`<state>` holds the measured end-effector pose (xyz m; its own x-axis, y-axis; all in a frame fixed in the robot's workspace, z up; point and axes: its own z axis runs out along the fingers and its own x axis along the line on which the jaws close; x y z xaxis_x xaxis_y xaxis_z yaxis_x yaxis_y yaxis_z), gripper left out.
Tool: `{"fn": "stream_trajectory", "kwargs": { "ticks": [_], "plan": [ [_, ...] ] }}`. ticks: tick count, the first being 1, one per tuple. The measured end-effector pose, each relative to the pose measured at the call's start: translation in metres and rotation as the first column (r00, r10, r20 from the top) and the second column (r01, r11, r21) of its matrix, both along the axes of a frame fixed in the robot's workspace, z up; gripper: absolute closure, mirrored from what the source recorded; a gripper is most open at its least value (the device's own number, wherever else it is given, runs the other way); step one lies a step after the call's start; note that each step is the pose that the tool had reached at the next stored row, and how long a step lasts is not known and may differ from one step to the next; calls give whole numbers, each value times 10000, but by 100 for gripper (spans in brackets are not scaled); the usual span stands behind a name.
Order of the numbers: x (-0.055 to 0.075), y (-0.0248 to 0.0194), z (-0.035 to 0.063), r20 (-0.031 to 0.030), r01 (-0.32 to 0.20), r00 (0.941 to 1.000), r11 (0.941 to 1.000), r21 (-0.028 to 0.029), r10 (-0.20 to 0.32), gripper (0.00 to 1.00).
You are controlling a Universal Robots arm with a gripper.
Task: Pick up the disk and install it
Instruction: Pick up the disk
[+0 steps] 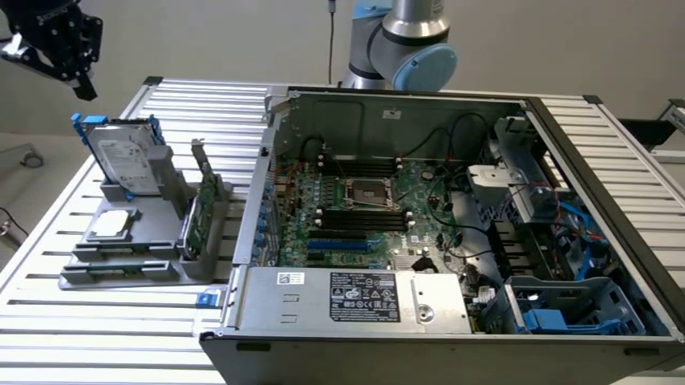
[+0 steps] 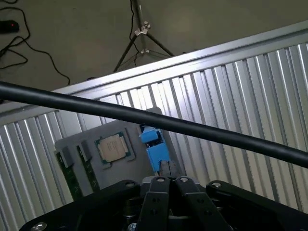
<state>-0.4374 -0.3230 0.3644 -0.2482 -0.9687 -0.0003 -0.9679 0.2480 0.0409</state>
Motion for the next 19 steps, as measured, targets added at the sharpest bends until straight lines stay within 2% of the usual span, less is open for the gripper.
{"fn": "stream_trajectory", "kwargs": {
  "ticks": [5,10,15,19],
  "plan": [
    [0,0,0,0,-914,9958,9958,-4,914,89],
    [0,0,0,-1,-1804,9836,9836,-9,1804,89],
    [0,0,0,-2,-2696,9630,9630,-13,2696,89],
    [0,0,0,-2,-3377,9413,9413,-15,3377,89]
  ]
}}
